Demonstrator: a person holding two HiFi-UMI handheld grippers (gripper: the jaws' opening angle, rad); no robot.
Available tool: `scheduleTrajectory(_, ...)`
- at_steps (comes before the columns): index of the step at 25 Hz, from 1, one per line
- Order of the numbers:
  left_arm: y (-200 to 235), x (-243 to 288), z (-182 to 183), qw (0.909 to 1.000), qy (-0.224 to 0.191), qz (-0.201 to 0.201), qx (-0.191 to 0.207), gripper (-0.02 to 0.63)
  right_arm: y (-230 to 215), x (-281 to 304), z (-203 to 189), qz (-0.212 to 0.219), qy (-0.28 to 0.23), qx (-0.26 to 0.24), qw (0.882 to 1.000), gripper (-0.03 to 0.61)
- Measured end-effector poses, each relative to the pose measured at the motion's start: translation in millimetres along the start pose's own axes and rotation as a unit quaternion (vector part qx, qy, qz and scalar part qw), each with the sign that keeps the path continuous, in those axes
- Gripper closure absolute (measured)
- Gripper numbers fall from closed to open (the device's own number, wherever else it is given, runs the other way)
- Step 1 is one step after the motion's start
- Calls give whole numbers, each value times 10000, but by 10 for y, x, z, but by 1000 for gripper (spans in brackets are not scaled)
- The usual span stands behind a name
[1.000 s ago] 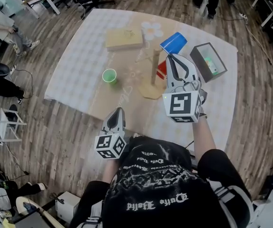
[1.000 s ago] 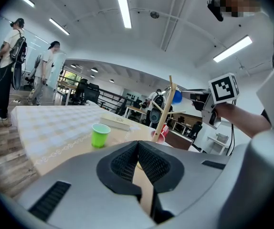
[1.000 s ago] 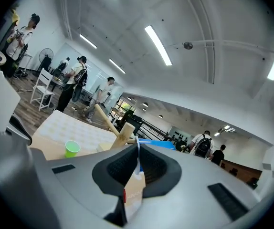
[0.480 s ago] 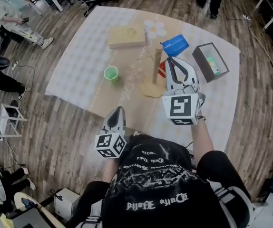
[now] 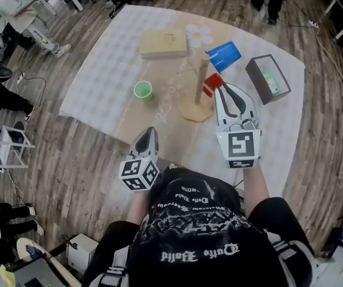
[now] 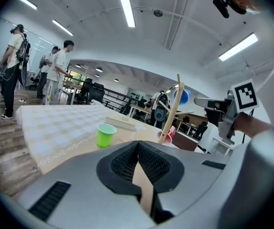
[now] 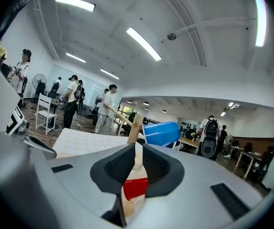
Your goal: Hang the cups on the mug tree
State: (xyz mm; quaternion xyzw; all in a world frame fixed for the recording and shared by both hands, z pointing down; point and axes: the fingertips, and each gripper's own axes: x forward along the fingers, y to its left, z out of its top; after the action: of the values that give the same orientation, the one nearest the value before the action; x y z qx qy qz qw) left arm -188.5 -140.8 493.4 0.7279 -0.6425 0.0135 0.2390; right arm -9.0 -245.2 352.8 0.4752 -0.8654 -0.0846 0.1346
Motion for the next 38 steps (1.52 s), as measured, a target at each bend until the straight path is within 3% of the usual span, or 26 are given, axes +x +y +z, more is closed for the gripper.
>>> scheduleTrajectory(11,531,342,277,9988,84,392,-280,591,-201,-330,-726,-489,718,854,9925,569)
scheduleTrajectory(15,759,557,415,9978,110,502,-410,584,-216,-386,-978,-685,1087,918,9875,569)
scheduleTrajectory(18,943,740,524,9962,128,522,-683,461,-201,-429,-1131,-756,1291,996,9837,569)
scheduleTrajectory(21,1104,898,573,9938,246,582,-917,430,-221,-516,-1291,-872,1542,1058,9785,569)
scheduleTrajectory(29,1407,1293,445,9790,658,666,-1813,410,-279,-603,-1591,-1043,2032,1414,9632,569)
scheduleTrajectory(38,1472,1493,267,9697,1013,686,-2115,410,-153,-513,-1712,-831,2210,1462,9607,569)
